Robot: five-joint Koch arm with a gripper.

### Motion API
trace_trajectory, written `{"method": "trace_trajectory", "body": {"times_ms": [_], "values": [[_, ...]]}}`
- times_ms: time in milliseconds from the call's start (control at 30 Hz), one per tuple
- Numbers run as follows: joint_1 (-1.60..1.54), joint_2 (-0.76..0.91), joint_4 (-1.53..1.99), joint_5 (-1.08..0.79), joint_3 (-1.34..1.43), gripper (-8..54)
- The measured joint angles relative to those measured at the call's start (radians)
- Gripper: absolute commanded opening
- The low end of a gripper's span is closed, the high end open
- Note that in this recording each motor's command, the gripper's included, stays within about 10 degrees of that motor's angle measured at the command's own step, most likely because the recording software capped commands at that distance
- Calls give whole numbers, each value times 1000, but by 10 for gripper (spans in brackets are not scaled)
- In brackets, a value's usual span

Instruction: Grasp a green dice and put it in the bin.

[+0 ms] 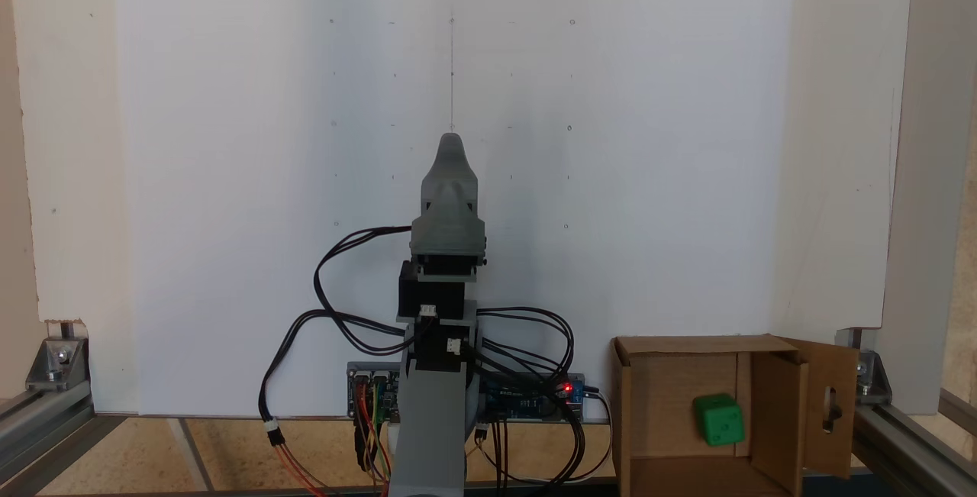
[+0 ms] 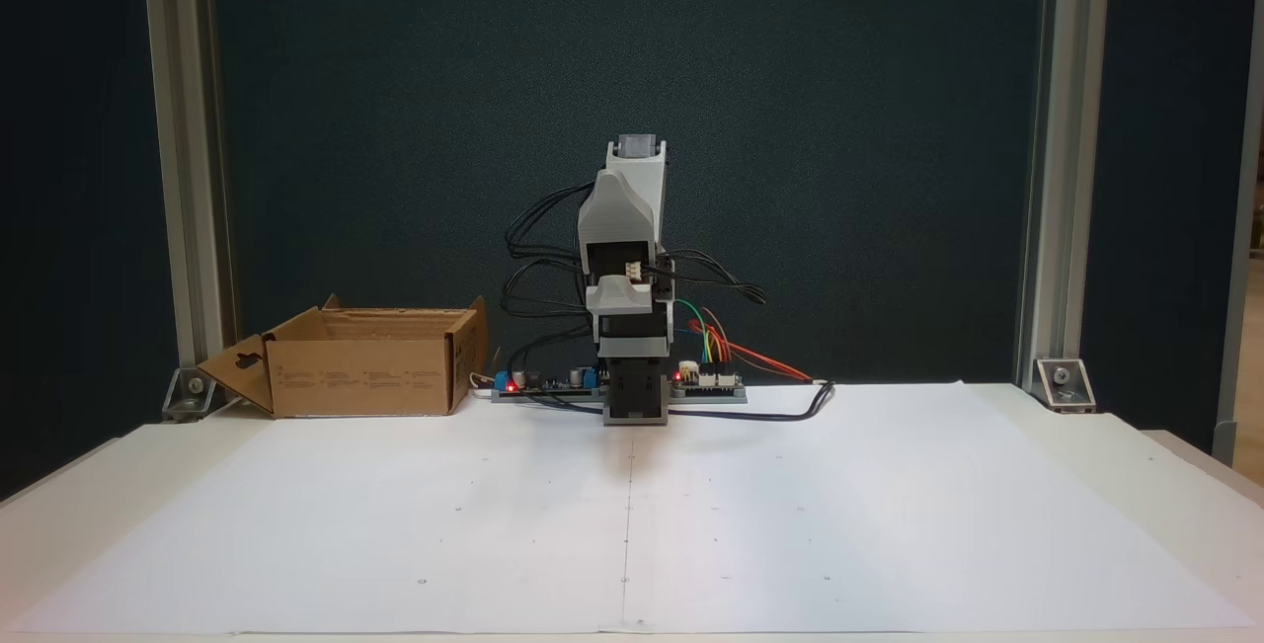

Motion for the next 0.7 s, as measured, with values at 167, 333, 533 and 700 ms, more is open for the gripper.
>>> {"method": "trace_trajectory", "body": {"times_ms": [167,333,533,700], "values": [[-5,0,0,0,2,441],[-6,0,0,0,0,444],[-6,0,0,0,3,445],[-8,0,0,0,3,445]]}}
